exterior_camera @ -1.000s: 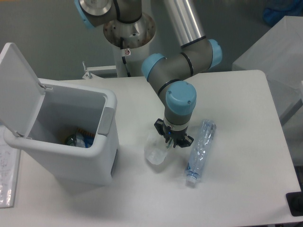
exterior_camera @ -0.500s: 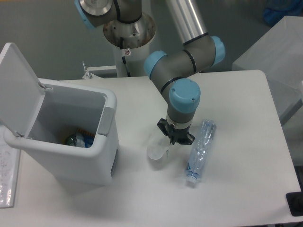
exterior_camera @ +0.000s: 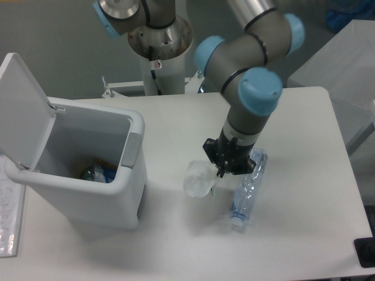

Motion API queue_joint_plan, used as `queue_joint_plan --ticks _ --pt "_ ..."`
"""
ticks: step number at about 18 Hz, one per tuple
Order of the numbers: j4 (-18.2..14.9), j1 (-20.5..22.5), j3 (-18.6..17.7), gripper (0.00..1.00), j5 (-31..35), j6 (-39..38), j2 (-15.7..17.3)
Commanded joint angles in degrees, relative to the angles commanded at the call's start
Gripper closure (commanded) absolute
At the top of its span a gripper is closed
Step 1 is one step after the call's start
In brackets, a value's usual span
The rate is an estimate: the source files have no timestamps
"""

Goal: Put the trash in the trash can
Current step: 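Lift the white bag and carry it over the trash bin opening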

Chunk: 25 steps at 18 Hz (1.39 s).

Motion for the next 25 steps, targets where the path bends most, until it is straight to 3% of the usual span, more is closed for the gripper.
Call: queue_joint_plan --ticks 6,13,18,25 --pt "0.35 0.88 7.39 1.0 -9.15 -7.65 0.0" --pt "0.7 0.71 11.61 1.0 -19.52 -16.44 0.78" --pt "0.53 -0.96 10.04 1.0 -22.26 -17.94 4.3" --pt "0.53 -7.46 2.66 1.0 -21.73 -19.34 9.93"
